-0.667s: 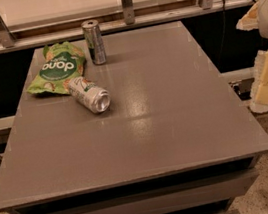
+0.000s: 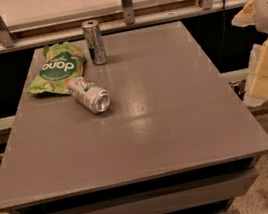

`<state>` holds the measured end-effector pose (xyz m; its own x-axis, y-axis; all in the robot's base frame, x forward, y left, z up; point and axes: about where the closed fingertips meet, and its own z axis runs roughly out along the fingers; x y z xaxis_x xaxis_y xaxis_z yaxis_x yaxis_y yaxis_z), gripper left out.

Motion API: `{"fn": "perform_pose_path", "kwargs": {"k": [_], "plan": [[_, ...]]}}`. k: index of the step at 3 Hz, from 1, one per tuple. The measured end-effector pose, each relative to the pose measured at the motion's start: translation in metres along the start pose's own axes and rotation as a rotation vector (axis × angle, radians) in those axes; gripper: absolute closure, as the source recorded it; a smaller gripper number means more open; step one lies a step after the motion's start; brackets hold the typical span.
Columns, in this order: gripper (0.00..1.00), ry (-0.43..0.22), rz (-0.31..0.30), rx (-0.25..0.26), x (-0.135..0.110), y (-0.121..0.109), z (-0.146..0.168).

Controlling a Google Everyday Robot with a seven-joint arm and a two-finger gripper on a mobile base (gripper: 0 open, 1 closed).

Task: Place 7up can upright

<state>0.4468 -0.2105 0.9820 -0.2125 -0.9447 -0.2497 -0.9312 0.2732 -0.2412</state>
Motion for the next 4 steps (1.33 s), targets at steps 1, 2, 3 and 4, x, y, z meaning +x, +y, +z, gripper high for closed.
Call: {"fn": "perform_pose_path", "kwargs": {"k": [1, 2, 3, 4], "plan": [[0.00, -0.052, -0.003, -0.024, -0.024, -0.018, 0.008], [0.00, -0.125, -0.056, -0.057, -0.068, -0.046, 0.022], [0.00, -0.172, -0.101, -0.080, -0.107, -0.065, 0.033], [0.00, -0.199, -0.103, -0.110, -0.145, -0.083, 0.047]]}}
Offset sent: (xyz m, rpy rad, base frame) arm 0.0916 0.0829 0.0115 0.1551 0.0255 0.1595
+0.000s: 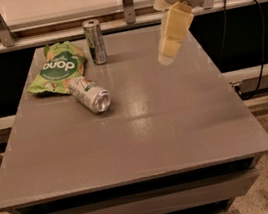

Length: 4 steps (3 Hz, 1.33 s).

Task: Place 7up can upright

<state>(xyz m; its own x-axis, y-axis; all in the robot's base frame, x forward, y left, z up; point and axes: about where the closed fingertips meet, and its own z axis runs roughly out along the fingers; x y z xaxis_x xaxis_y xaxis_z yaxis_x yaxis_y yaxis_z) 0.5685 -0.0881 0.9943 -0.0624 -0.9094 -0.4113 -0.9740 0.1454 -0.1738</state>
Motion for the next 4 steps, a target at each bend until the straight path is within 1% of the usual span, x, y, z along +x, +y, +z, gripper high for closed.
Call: {"fn": "perform_pose_path", "kwargs": {"k": [1, 2, 3, 4], "plan": [[0.00, -0.016, 0.034, -0.016, -0.043, -0.010, 0.019], [0.00, -0.017, 0.033, -0.015, -0.043, -0.010, 0.019], [0.00, -0.054, -0.005, -0.064, -0.065, 0.008, 0.031], [0.00, -0.067, -0.057, -0.098, -0.111, 0.039, 0.052]]}}
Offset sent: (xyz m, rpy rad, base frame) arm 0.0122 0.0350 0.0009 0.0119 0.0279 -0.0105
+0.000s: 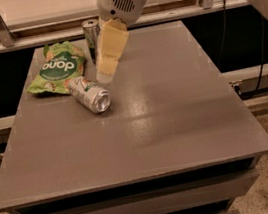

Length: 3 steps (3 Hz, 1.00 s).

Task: Place 7up can upright

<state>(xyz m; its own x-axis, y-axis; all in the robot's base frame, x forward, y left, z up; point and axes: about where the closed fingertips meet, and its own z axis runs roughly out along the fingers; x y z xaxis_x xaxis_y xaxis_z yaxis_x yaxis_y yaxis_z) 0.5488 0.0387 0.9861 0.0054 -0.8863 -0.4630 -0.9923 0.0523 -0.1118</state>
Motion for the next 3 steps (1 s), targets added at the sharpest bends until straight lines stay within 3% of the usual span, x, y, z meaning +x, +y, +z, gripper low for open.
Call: {"fn": "perform_pose_path", "kwargs": {"k": [1, 2, 3], "plan": [[0.00, 0.033, 0.005, -0.022, -0.031, 0.018, 0.037], [0.00, 0.096, 0.075, -0.010, -0.038, 0.015, 0.076], [0.00, 0.099, 0.097, -0.005, -0.037, 0.015, 0.076]]}}
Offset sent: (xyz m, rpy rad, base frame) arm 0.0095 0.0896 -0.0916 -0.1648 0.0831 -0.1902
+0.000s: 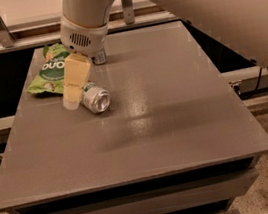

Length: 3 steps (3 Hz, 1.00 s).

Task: Place 7up can upright

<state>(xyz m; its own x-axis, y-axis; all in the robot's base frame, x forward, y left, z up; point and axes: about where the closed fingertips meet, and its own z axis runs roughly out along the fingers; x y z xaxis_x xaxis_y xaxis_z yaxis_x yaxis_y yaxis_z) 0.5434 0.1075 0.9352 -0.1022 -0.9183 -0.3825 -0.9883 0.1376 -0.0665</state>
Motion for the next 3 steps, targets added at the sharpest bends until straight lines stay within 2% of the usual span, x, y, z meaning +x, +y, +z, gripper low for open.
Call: {"fn": "perform_pose_path", "kwargs": {"k": [1, 2, 3], "plan": [[0.00, -0.003, 0.054, 0.027, -0.001, -0.002, 0.006], [0.00, -0.021, 0.197, 0.124, 0.004, -0.020, 0.013], [0.00, -0.005, 0.352, 0.199, 0.006, -0.041, 0.023]]}}
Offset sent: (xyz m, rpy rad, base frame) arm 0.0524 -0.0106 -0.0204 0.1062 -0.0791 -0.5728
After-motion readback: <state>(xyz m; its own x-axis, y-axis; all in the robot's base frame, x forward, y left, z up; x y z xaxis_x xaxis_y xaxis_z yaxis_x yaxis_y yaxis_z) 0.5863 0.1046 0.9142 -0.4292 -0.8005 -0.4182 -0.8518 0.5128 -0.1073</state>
